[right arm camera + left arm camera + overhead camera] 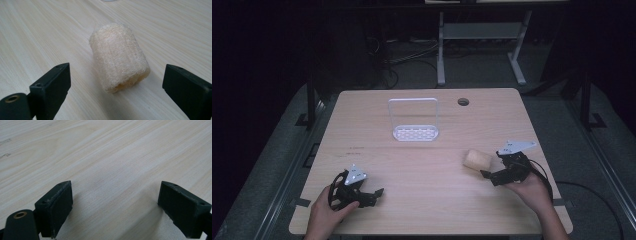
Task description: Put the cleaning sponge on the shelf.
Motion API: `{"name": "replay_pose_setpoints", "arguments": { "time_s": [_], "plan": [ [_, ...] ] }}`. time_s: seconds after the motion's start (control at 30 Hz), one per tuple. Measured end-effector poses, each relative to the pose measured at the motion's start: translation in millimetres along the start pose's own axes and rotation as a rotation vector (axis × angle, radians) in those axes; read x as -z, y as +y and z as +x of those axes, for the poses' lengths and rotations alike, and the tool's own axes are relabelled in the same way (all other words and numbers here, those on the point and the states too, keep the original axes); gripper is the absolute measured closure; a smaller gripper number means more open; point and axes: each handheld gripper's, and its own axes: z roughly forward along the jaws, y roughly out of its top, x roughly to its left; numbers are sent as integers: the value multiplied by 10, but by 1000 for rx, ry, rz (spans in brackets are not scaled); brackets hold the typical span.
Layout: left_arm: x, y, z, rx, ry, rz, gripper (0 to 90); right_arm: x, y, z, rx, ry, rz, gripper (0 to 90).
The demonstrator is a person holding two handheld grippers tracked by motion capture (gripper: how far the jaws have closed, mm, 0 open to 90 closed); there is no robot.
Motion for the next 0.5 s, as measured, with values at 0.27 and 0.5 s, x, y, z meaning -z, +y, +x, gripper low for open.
{"name": "replay_pose_setpoints", "arguments": {
  "time_s": [0.27,0.5],
  "plan": [
    [0,0,0,0,0,0,118,-71,94,-43,12,7,5,77],
    [-1,0,-1,1,0,-1,118,-163,151,-76,12,20,13,78]
  ]
}}
